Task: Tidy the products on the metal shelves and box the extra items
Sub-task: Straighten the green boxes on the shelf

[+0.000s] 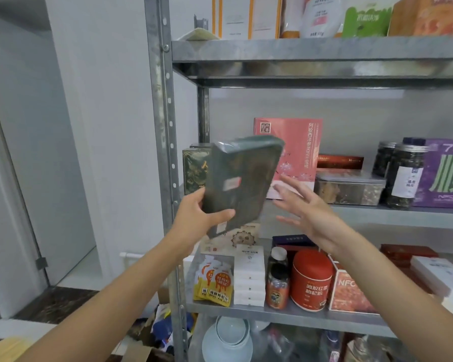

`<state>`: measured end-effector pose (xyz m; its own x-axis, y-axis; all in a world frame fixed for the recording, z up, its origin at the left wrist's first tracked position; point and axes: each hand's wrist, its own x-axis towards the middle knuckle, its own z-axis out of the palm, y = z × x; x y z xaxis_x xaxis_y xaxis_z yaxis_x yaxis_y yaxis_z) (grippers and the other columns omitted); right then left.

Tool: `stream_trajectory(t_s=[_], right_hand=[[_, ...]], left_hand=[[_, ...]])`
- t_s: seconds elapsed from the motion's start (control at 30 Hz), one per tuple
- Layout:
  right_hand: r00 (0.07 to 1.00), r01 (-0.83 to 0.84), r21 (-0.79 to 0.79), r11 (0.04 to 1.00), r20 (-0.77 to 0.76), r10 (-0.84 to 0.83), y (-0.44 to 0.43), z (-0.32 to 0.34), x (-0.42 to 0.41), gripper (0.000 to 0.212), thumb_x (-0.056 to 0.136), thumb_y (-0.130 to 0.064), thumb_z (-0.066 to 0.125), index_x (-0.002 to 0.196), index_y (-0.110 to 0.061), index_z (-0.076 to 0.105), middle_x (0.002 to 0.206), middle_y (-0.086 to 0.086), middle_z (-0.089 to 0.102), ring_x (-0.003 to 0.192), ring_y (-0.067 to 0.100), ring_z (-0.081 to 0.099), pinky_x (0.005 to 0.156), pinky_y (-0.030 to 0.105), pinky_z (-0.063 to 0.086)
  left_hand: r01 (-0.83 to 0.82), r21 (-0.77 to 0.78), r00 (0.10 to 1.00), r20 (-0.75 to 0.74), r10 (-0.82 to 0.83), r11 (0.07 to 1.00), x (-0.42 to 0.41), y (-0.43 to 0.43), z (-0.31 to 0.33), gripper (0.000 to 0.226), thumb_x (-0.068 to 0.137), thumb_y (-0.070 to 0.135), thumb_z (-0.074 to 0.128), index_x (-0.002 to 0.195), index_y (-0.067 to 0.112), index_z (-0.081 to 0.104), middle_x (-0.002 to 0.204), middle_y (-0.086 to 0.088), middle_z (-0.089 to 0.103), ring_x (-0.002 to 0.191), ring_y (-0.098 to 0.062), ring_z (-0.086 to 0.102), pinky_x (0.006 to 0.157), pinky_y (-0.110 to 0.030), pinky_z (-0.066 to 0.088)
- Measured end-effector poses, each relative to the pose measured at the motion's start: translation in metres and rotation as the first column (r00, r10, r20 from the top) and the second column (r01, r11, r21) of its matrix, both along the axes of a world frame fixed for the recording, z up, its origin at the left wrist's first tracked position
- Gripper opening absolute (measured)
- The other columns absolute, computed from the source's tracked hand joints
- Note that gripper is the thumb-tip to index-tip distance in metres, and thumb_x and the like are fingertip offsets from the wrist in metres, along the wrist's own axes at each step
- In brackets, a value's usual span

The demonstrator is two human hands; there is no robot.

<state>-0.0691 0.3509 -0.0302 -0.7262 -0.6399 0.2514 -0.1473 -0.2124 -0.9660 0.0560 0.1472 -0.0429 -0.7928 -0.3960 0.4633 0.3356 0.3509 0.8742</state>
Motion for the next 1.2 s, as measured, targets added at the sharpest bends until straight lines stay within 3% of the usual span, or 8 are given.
stream_trajectory(t_s=[0.17, 0.33, 0.43, 0.53, 0.77, 0.9, 1.03, 1.2], right_hand=[[0.991, -0.102, -0.068, 0.992, 0.08, 0.107, -0.014, -0.018, -0.001, 0.059, 0.073, -0.022, 0.074, 0.129, -0.017, 0.057, 0.116, 0.008, 0.07, 0.1, 0.026, 0.068, 0.084, 0.042, 0.057], [0.977, 0.203, -0.05, 0.978, -0.057, -0.206, -0.009, -0.003, 0.0, 0.039, 0.057, -0.022, 0.083, 0.094, -0.016, 0.073, 0.087, -0.001, 0.076, 0.075, 0.015, 0.072, 0.06, 0.024, 0.056], [0.932, 0.338, -0.023, 0.941, -0.131, -0.338, -0.01, 0.006, 0.0, 0.022, 0.059, -0.019, 0.089, 0.075, -0.018, 0.074, 0.076, -0.004, 0.076, 0.067, 0.01, 0.071, 0.055, 0.02, 0.054], [0.85, 0.486, -0.001, 0.874, -0.234, -0.473, -0.025, 0.016, 0.012, 0.027, 0.057, -0.033, 0.091, 0.068, -0.017, 0.072, 0.071, -0.005, 0.073, 0.072, 0.016, 0.07, 0.063, 0.033, 0.058], [0.826, 0.489, -0.04, 0.871, -0.301, -0.477, -0.047, 0.031, 0.057, 0.026, 0.069, -0.029, 0.086, 0.089, -0.027, 0.069, 0.093, -0.012, 0.07, 0.09, 0.005, 0.065, 0.072, 0.026, 0.054], [0.939, 0.206, -0.03, 0.978, -0.276, -0.207, -0.048, 0.035, 0.08, 0.014, 0.083, -0.025, 0.074, 0.097, -0.027, 0.073, 0.094, -0.01, 0.074, 0.089, 0.011, 0.07, 0.06, 0.019, 0.055], [0.936, 0.046, -0.06, 0.997, -0.346, -0.064, -0.042, 0.036, 0.078, 0.02, 0.095, -0.03, 0.058, 0.11, -0.027, 0.071, 0.114, -0.008, 0.071, 0.097, 0.013, 0.071, 0.077, 0.025, 0.059], [0.582, 0.265, 0.196, 0.944, -0.813, 0.006, -0.038, 0.028, 0.03, 0.082, 0.079, -0.026, 0.078, 0.145, -0.04, 0.031, 0.16, -0.018, 0.013, 0.147, 0.0, 0.01, 0.12, 0.037, 0.013]], left_hand=[[0.272, 0.357, 0.96, -0.039, -0.277, 0.894, 0.001, 0.013, -0.003, 0.055, 0.067, 0.013, 0.076, 0.12, 0.005, 0.061, 0.114, -0.008, 0.072, 0.104, -0.024, 0.068, 0.081, -0.03, 0.056], [-0.116, 0.481, 0.973, -0.119, 0.196, 0.869, 0.01, 0.003, 0.009, 0.091, 0.073, 0.038, 0.08, 0.148, 0.021, 0.032, 0.146, -0.002, 0.039, 0.127, -0.018, 0.049, 0.11, -0.042, 0.039], [-0.466, 0.089, 0.856, -0.206, 0.474, 0.88, 0.021, -0.004, 0.007, 0.063, 0.085, 0.039, 0.071, 0.139, 0.033, 0.039, 0.133, 0.007, 0.028, 0.128, -0.013, 0.033, 0.108, -0.034, 0.036], [-0.309, -0.397, 0.95, -0.088, 0.299, 0.864, 0.023, 0.016, -0.002, 0.049, 0.085, 0.046, 0.066, 0.13, 0.036, 0.05, 0.122, 0.01, 0.038, 0.117, -0.004, 0.03, 0.108, -0.037, 0.037], [-0.145, -0.403, 0.963, 0.152, 0.222, 0.904, 0.008, 0.051, -0.004, 0.122, 0.073, 0.058, 0.074, 0.155, 0.026, -0.01, 0.163, 0.005, -0.013, 0.15, -0.013, -0.012, 0.122, -0.049, 0.01], [-0.146, -0.269, 0.988, 0.008, 0.154, 0.952, 0.014, 0.042, 0.002, 0.111, 0.074, 0.036, 0.082, 0.155, 0.035, 0.006, 0.156, 0.002, 0.03, 0.145, -0.019, 0.029, 0.111, -0.047, 0.04], [-0.062, -0.133, 0.99, -0.133, 0.044, 0.989, 0.033, 0.02, -0.003, 0.079, 0.075, 0.012, 0.076, 0.145, 0.016, 0.04, 0.096, 0.013, 0.07, 0.081, -0.01, 0.068, 0.065, -0.022, 0.058], [0.164, -0.141, 0.983, -0.055, -0.173, 0.976, 0.055, -0.015, 0.006, 0.065, 0.062, 0.034, 0.075, 0.122, 0.019, 0.054, 0.102, 0.008, 0.072, 0.096, -0.013, 0.07, 0.071, -0.024, 0.057]])
